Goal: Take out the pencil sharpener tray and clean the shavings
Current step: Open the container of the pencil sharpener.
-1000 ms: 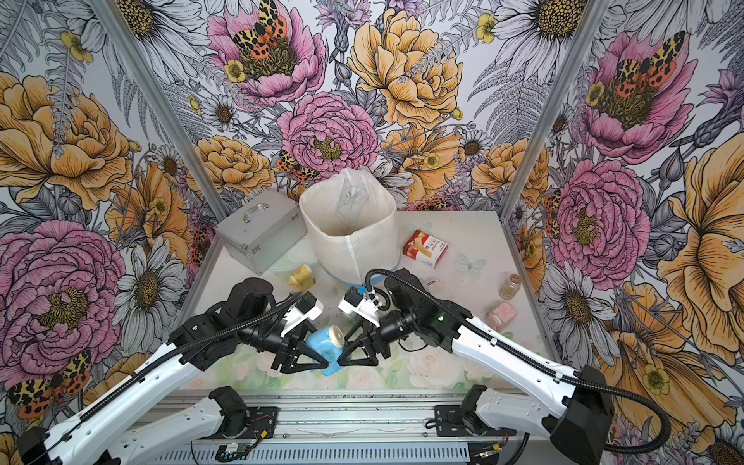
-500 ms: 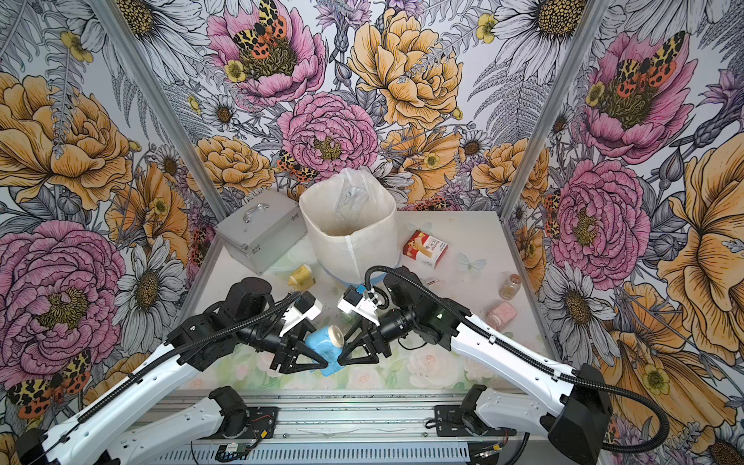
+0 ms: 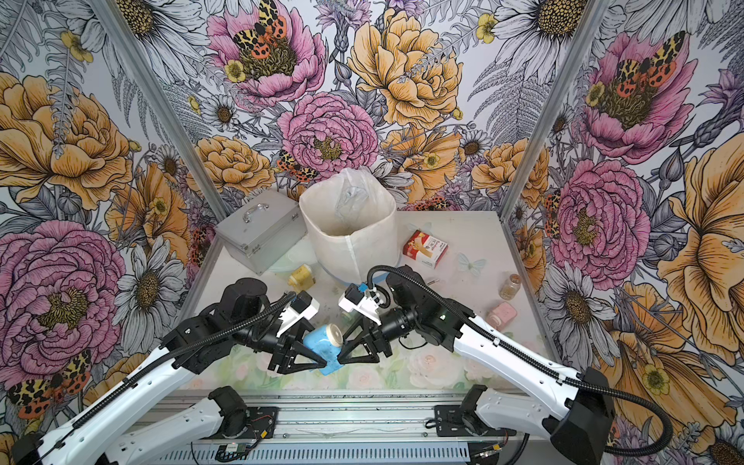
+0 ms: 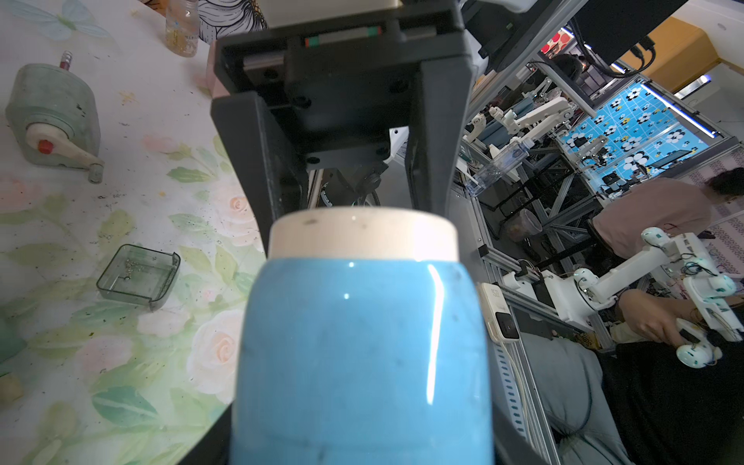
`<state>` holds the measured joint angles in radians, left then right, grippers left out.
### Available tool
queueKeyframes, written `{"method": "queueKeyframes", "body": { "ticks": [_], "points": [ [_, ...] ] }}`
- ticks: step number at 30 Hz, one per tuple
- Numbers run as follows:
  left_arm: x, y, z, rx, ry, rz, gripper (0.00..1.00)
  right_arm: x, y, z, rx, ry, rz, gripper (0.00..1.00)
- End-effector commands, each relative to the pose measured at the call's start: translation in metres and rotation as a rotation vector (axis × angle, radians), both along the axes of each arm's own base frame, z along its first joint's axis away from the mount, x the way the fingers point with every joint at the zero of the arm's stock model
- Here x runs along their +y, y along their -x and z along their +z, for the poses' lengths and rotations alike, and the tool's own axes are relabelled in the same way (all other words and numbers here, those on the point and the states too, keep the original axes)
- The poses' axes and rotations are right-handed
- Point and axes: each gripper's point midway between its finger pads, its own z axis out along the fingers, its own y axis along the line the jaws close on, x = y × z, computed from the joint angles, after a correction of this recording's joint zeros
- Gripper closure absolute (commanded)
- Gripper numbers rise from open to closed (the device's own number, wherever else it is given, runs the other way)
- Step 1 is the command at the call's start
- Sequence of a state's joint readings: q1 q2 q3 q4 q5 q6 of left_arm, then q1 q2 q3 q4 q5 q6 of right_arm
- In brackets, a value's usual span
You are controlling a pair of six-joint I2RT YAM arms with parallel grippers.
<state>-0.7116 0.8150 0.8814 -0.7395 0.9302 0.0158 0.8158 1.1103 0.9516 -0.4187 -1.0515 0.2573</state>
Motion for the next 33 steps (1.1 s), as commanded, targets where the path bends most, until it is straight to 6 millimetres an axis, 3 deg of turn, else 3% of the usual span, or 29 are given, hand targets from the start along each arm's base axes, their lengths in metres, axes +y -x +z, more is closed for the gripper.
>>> {"method": "queueKeyframes", "body": {
  "ticks": [1,9,33],
  "points": [
    [0.004,0.004,0.007,-0.074,0.032,-0.012,1.0,-0.009,-0.003,0.025,-0.002,-0.048,-0.019,0.64],
    [0.003,0.0,0.005,-0.065,0.02,0.0,1.0,-0.014,-0.008,0.028,-0.009,-0.054,-0.05,0.64],
    [0.017,-0.02,0.014,-0.116,0.025,0.101,1.0,-0.028,-0.049,0.022,-0.042,-0.016,-0.23,0.67]
  ]
}}
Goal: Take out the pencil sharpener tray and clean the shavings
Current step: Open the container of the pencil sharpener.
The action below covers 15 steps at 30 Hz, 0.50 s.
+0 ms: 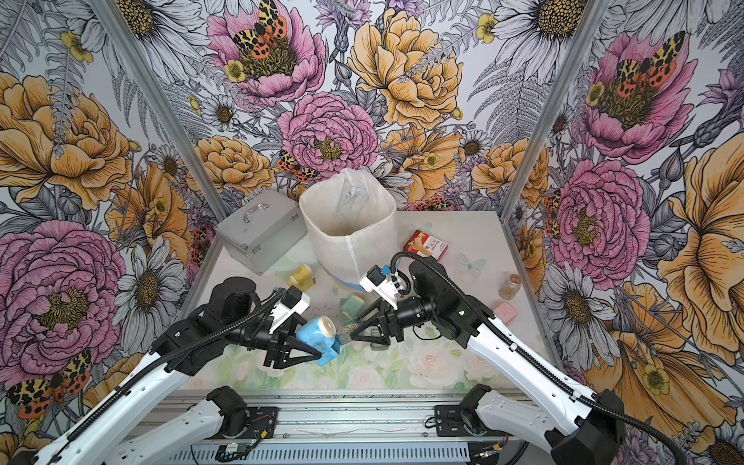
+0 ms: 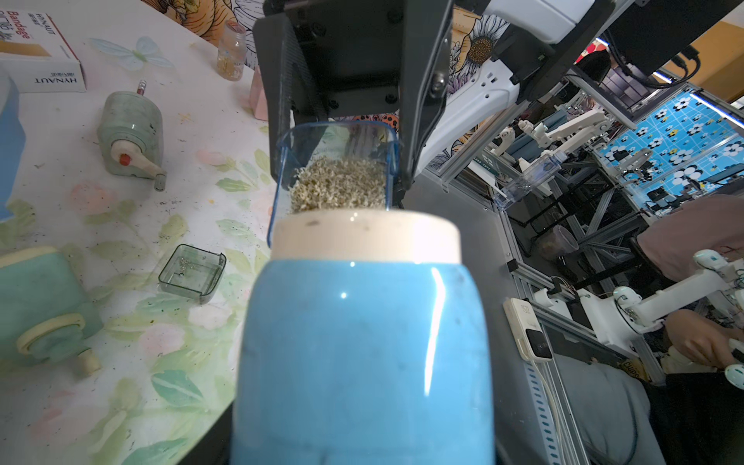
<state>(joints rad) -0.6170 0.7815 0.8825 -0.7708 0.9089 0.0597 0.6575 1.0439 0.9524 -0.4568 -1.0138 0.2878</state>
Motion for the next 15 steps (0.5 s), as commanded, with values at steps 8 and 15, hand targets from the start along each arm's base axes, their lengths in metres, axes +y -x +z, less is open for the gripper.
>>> {"method": "queueKeyframes", "body": {
  "ticks": [8,15],
  "points": [
    [0.013,-0.023,0.009,-0.077,-0.023,0.108,1.0,-0.005,-0.022,0.022,-0.055,-0.019,-0.086,0.67],
    [0.036,-0.065,0.003,-0.091,-0.082,0.302,1.0,-0.006,-0.042,0.04,-0.06,-0.019,-0.137,0.67]
  ]
}}
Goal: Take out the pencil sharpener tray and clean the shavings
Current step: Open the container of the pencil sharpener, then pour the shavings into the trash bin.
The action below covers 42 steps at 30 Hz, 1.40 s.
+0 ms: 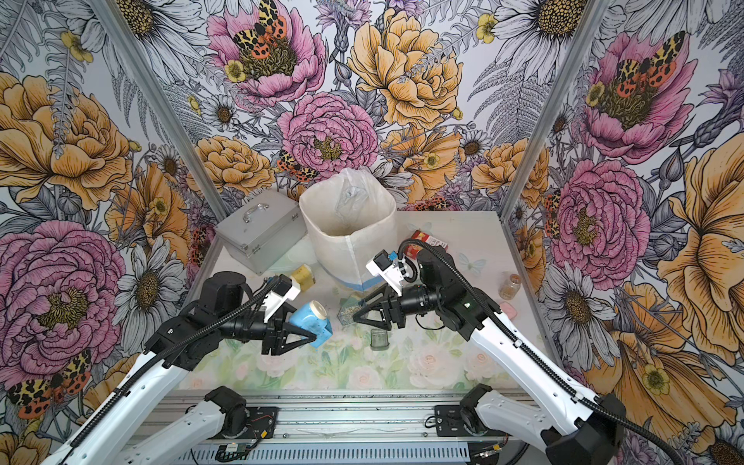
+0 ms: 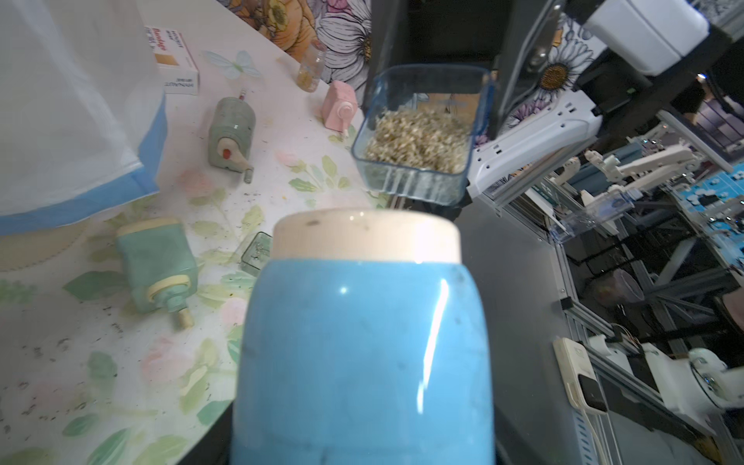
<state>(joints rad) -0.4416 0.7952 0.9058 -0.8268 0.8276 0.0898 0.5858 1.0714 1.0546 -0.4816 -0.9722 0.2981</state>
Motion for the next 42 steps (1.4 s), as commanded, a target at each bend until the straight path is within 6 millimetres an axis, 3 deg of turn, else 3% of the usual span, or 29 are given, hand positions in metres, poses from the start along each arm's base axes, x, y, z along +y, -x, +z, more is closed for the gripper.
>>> {"method": "queueKeyframes", "body": {
  "ticks": [1,9,18,25,33,42],
  "points": [
    [0.013,-0.022,0.013,-0.09,-0.03,0.097,1.0,0.001,-0.013,0.016,-0.02,-0.01,-0.033,0.67],
    [0.033,-0.046,0.006,-0.153,-0.122,0.234,1.0,0.012,-0.041,0.043,-0.031,-0.024,-0.07,0.67],
    [0.08,-0.095,-0.015,-0.168,-0.271,0.527,1.0,0.029,-0.082,0.068,-0.006,-0.037,-0.12,0.67],
    [0.087,-0.129,-0.035,-0.017,-0.276,0.685,1.0,0.038,-0.111,0.081,0.036,-0.044,-0.175,0.67],
    [0.084,-0.149,-0.058,-0.006,-0.408,0.757,1.0,0.041,-0.121,0.086,0.052,-0.051,-0.193,0.67],
    [0.09,-0.163,-0.031,-0.097,-0.372,0.927,1.0,0.036,-0.119,0.091,0.018,-0.053,-0.216,0.66]
  ]
}}
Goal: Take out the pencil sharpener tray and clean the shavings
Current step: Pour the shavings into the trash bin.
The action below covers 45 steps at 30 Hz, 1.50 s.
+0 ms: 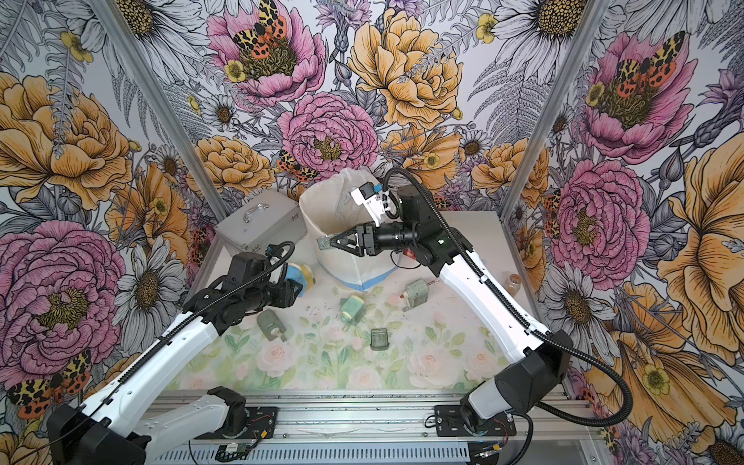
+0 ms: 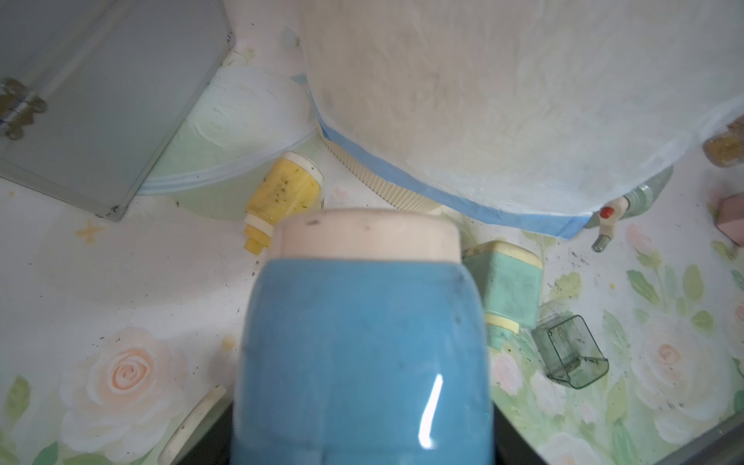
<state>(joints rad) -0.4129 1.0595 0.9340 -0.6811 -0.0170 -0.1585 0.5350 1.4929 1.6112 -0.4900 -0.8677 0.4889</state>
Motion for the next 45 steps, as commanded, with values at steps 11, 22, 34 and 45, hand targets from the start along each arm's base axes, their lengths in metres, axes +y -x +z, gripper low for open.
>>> {"method": "queueKeyframes", "body": {
  "ticks": [11,22,34,45],
  "points": [
    [0.013,-0.002,0.014,-0.126,0.034,0.286,1.0,0.003,-0.009,0.027,0.017,-0.043,-0.02,0.66],
    [0.02,0.009,-0.018,-0.105,-0.007,0.4,1.0,0.014,-0.047,0.045,0.184,-0.095,-0.135,0.68],
    [0.02,0.015,-0.028,-0.121,-0.018,0.459,1.0,0.022,-0.084,0.035,0.436,-0.139,-0.259,0.68],
    [0.01,0.017,-0.043,-0.124,-0.059,0.489,1.0,0.024,-0.097,0.04,0.612,-0.21,-0.322,0.68]
  ]
}}
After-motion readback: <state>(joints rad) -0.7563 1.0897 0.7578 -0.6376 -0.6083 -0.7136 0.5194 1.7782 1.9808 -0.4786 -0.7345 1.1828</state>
